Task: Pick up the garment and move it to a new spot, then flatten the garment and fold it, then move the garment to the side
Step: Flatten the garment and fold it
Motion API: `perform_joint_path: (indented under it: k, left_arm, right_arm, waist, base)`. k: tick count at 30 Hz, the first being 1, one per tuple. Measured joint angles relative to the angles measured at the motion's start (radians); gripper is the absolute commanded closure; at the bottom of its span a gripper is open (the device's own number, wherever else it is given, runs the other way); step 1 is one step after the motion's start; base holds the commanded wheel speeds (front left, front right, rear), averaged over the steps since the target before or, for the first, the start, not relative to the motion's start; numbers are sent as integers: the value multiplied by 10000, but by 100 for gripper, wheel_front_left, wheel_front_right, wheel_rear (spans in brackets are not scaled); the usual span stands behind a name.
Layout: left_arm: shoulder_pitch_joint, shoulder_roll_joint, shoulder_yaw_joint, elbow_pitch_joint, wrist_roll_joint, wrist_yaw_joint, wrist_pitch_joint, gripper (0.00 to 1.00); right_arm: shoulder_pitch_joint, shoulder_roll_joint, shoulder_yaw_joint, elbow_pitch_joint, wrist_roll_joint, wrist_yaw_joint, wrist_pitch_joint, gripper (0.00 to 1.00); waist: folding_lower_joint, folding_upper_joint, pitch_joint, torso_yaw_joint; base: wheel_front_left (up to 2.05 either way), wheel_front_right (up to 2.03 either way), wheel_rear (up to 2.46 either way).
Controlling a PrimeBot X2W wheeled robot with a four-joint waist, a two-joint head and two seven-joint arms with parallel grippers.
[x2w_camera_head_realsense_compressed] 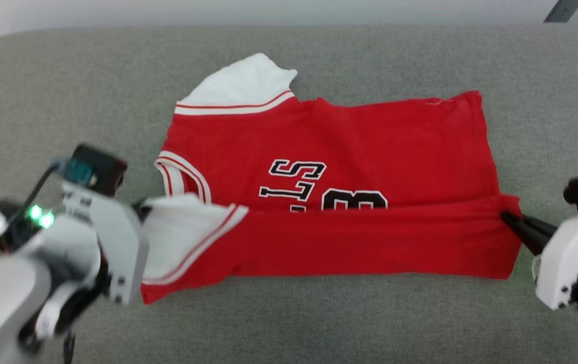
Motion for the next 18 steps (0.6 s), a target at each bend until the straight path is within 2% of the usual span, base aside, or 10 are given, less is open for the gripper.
perform_joint_path:
  k: [9,15,17,18]
  left_arm:
    - [-2076,-1730,-683,3935,439,-1831,-165,100]
    - [-2636,-2573,-1041,6222,389,-2598,-117,100]
    - [-2771,-2826,-1076,6801,286,-2721,-77,100]
    - [-2850,-2926,-1081,7035,215,-2777,-4,96]
  right_arm:
    - [-1732,349,1154,2048,-182,0,-571,100]
    - [-2585,639,1942,3200,-38,0,-826,100]
    - [-2827,698,2171,3475,29,0,-918,100]
    - [-2925,711,2272,3593,44,0,-938,100]
  waist:
    - [0,0,489,-80]
    - [0,-1,694,-176]
    - [0,0,722,-190]
    - [0,-1,720,-188]
  base:
    - [0,0,0]
    - [0,0,0]
    - [0,0,0]
    - [0,0,0]
